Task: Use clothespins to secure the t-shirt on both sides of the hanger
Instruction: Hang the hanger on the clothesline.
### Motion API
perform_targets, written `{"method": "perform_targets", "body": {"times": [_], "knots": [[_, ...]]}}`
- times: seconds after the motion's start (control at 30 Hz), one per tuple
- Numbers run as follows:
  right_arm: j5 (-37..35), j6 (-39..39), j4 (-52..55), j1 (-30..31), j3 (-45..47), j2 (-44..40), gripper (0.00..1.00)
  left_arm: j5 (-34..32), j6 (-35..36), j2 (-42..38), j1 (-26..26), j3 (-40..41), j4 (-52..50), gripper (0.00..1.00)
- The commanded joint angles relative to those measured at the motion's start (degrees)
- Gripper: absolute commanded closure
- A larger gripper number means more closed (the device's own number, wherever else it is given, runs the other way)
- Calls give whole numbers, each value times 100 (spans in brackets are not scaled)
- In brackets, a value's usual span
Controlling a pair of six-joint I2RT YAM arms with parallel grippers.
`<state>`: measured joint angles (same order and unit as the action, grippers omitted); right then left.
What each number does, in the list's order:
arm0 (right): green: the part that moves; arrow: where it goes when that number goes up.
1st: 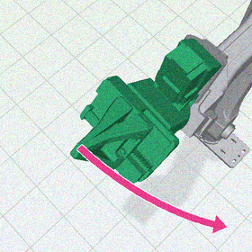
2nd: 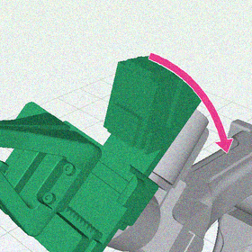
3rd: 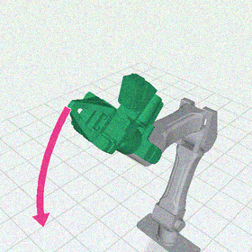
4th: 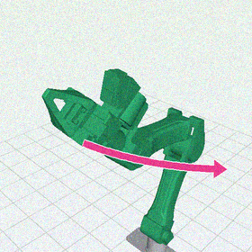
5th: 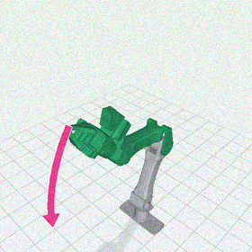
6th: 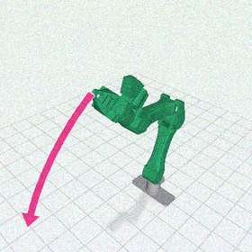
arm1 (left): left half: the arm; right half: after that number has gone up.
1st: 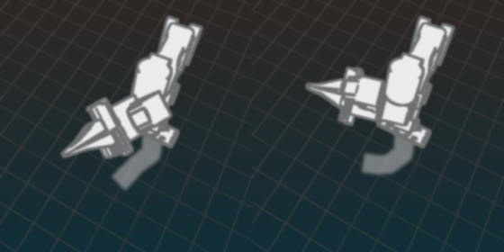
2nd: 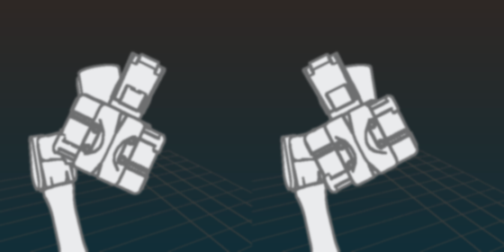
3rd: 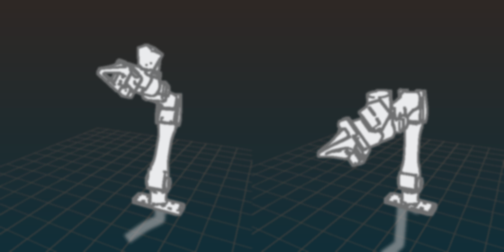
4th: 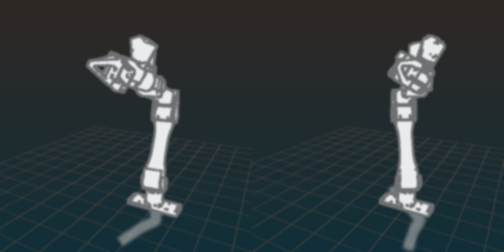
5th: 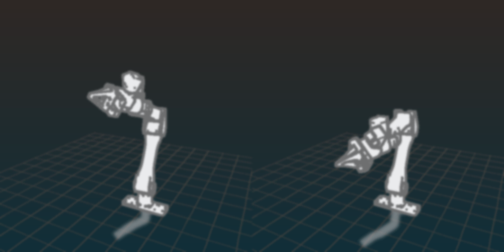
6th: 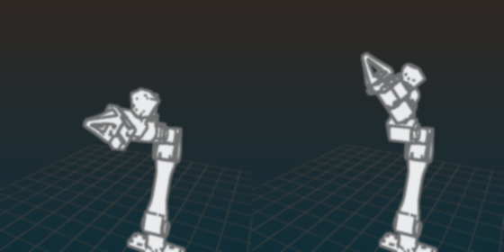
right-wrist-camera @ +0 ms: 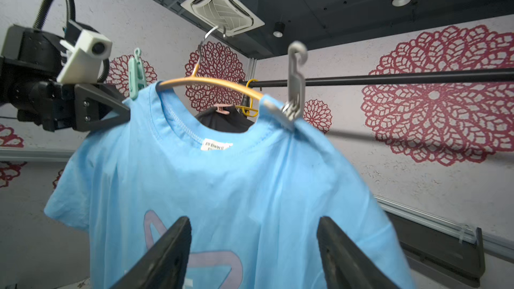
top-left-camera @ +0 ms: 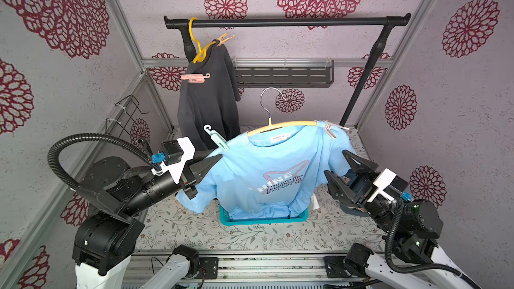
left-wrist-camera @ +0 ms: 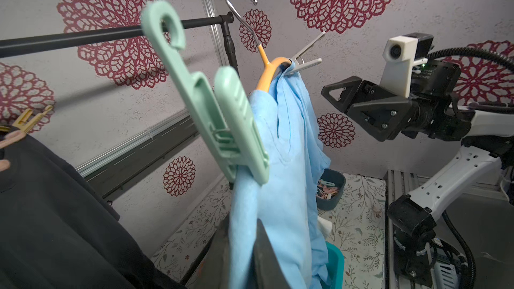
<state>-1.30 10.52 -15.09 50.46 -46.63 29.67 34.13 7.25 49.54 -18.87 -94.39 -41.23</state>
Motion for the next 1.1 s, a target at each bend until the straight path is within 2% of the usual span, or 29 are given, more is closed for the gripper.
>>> {"method": "perform_targets", "body": {"times": [0.0,0.2,0.3,0.43,0.63,0.87,1.0,1.07], "knots": [[-399,123,-101,25,185,-53,23,-415,-373,120,-30,-376,575,100],[-575,-173,-143,26,626,38,19,-618,-468,470,-34,-929,486,100],[-334,-449,-137,25,770,145,15,-838,-531,628,-34,-1186,452,100],[-108,-791,-91,24,906,369,14,-848,-583,836,-37,-1487,425,100],[-311,-1166,-309,21,1276,667,13,-947,-584,1106,-35,-2066,184,100],[469,-1488,-738,21,1565,1379,15,-908,-682,1129,-34,-2154,199,100],[1016,-1741,-1090,89,1419,2062,18,-908,-745,1124,-34,-2047,219,100],[1050,-1747,-1272,196,1347,2356,18,-921,-788,1102,-32,-1962,250,100]]}}
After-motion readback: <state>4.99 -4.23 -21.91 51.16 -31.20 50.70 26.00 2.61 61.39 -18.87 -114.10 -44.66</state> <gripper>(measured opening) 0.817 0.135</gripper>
